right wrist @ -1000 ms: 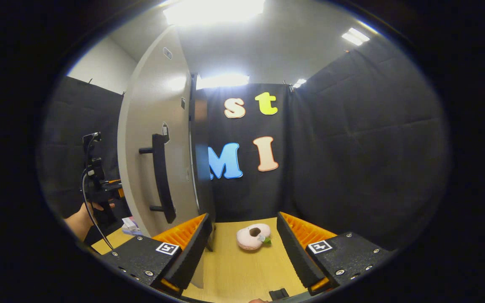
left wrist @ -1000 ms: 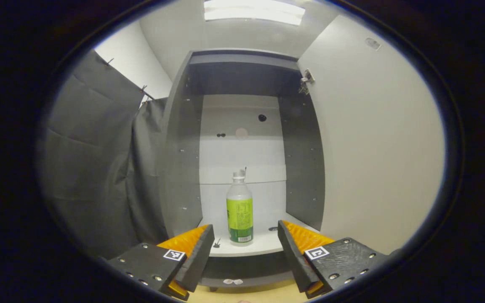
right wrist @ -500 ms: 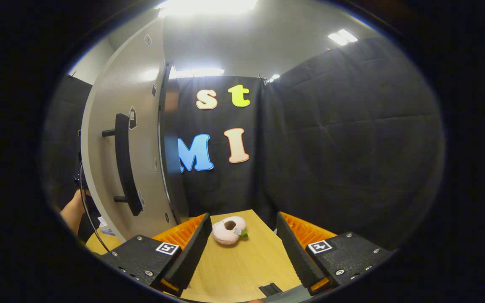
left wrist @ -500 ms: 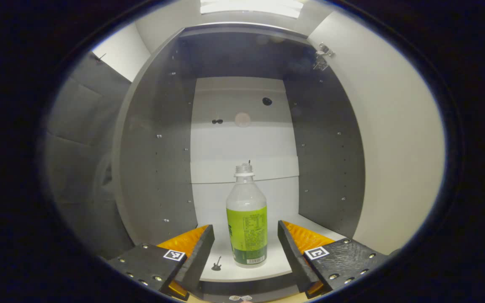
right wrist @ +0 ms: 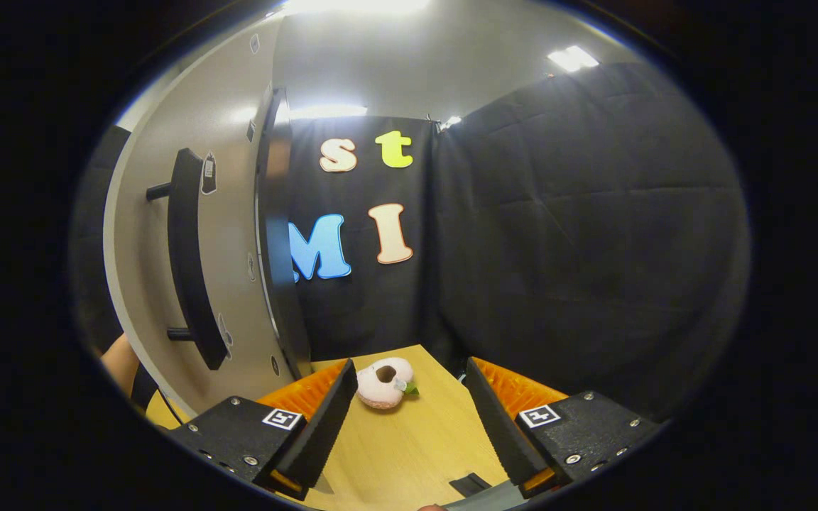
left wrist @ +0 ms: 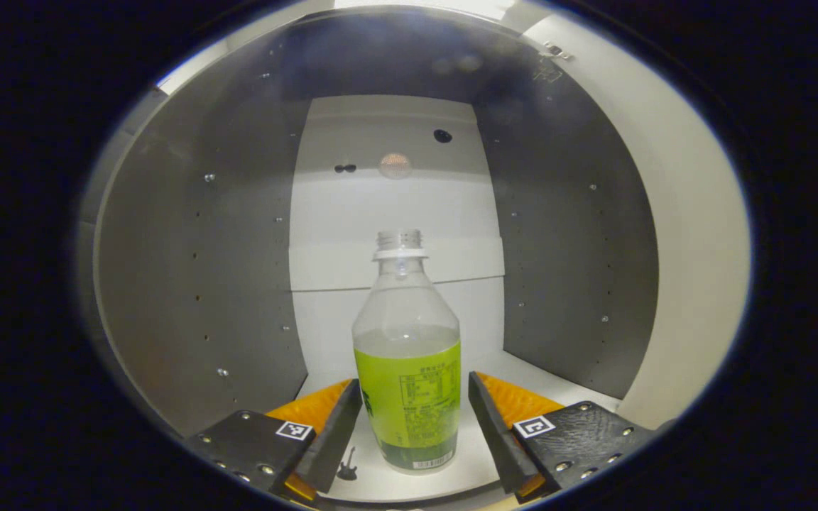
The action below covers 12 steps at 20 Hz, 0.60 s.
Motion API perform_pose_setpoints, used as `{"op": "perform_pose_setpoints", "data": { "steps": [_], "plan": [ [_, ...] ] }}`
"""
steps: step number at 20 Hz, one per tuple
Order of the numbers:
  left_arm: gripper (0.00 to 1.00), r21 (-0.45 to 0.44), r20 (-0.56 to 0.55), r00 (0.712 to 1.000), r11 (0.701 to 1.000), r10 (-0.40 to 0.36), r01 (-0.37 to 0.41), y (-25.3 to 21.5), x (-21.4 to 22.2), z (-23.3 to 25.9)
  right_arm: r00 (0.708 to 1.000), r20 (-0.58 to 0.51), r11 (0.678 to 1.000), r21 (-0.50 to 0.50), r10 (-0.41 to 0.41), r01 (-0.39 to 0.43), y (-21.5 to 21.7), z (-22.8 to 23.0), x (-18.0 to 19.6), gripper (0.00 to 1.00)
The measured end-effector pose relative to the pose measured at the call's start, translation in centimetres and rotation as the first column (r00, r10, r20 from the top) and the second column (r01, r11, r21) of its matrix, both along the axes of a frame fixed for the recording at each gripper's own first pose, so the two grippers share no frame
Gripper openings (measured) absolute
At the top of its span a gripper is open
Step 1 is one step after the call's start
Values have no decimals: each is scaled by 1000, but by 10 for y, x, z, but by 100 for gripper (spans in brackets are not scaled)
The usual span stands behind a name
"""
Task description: Open the cabinet door with the right hand, grasp the bottle in the cabinet with the left hand and place it on the coaster, then close the cabinet door with the right hand.
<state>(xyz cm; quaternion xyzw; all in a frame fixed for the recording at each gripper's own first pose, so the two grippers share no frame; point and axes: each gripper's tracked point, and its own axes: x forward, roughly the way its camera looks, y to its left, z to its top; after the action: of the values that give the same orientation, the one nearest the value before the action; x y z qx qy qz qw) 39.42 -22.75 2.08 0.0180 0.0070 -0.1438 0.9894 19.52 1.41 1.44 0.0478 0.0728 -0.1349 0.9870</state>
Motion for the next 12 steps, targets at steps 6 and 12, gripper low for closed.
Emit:
{"op": "perform_pose_setpoints", "data": {
  "steps": [6, 12],
  "plan": [
    [67, -41, 1, 1000, 999, -19, 19, 2, -21, 11, 1000, 9, 1000, 0, 1, -1, 0, -1, 4, 95],
    [63, -60, 20, 999, 997, 47, -46, 25, -67, 29, 995, 16, 995, -22, 95, -94, -6, 4, -6, 95]
  ]
}}
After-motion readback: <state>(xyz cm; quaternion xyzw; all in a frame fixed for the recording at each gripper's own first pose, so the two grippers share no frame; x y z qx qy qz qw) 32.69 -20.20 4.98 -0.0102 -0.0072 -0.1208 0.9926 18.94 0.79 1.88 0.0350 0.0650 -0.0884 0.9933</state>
